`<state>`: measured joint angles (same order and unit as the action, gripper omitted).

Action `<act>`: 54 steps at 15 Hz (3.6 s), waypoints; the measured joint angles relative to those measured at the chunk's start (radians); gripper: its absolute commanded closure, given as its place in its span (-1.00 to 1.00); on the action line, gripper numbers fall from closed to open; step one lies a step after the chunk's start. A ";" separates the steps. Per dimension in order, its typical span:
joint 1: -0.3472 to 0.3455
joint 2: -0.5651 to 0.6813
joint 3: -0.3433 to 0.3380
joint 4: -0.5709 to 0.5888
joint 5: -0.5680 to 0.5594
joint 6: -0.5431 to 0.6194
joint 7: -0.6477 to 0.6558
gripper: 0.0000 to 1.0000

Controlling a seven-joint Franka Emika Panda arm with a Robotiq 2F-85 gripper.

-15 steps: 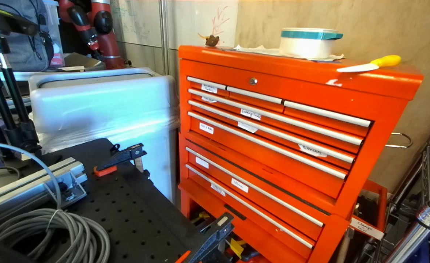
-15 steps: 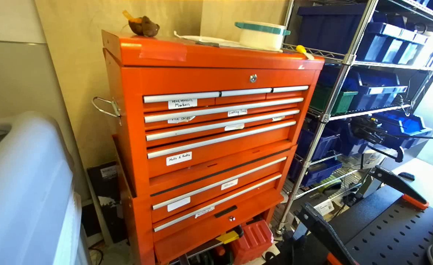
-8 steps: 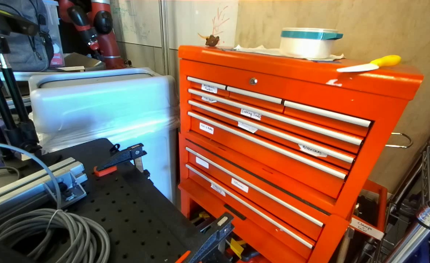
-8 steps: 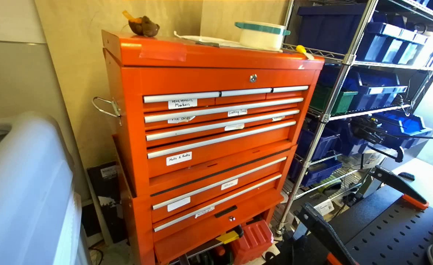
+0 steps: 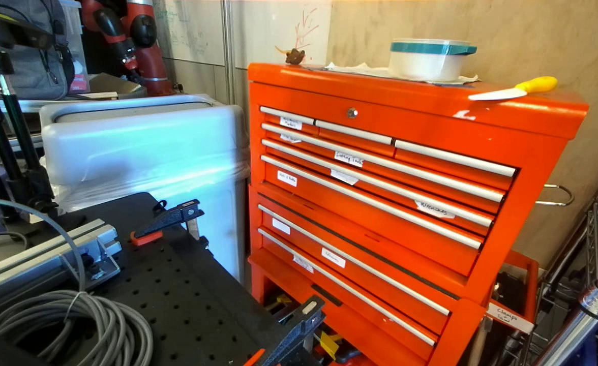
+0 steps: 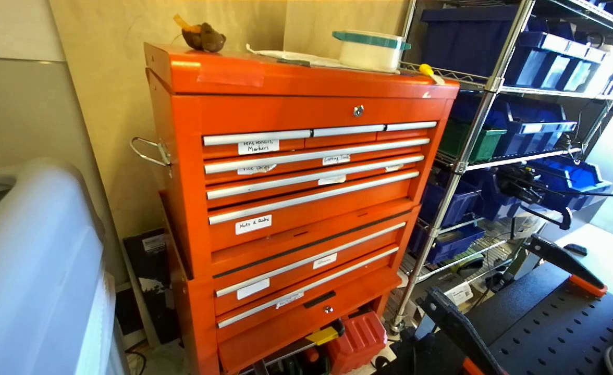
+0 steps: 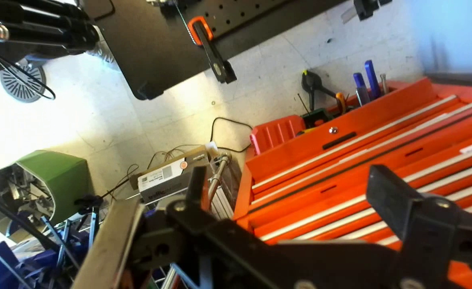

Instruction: Remove the doll from the pot

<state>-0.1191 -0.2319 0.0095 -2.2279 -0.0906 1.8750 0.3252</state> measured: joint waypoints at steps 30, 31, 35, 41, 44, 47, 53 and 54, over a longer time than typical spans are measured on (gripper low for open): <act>0.122 0.617 -0.077 0.669 0.060 0.270 0.669 -1.00; 0.124 0.621 -0.077 0.669 0.066 0.278 0.669 -1.00; 0.136 0.647 -0.077 0.654 0.086 0.389 0.695 -1.00; 0.171 0.677 -0.076 0.604 0.099 0.463 0.705 -1.00; 0.178 0.677 -0.076 0.590 0.112 0.463 0.705 -1.00; 0.177 0.675 -0.079 0.586 0.119 0.463 0.706 -1.00; 0.177 0.672 -0.103 0.559 0.115 0.463 0.710 -0.37; 0.178 0.670 -0.105 0.557 0.111 0.463 0.710 -0.22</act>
<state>0.0585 0.4381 -0.0956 -1.6710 0.0200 2.3382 1.0355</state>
